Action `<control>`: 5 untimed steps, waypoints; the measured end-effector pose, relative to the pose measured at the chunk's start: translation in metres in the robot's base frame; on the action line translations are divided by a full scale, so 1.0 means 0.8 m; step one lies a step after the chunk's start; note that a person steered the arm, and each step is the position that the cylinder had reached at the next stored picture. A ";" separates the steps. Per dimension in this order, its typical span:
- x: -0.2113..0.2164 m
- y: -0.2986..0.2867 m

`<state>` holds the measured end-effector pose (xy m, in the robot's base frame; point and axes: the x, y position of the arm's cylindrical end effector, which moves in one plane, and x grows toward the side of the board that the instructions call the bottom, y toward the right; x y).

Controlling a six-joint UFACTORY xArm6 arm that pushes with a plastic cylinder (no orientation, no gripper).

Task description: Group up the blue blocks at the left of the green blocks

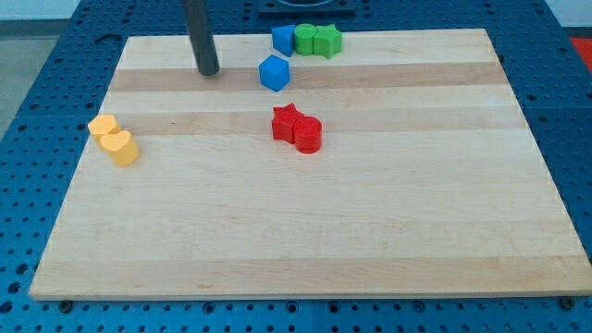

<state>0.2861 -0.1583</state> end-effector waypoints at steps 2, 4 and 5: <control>0.038 0.110; 0.019 0.248; 0.031 0.216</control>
<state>0.3111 0.0146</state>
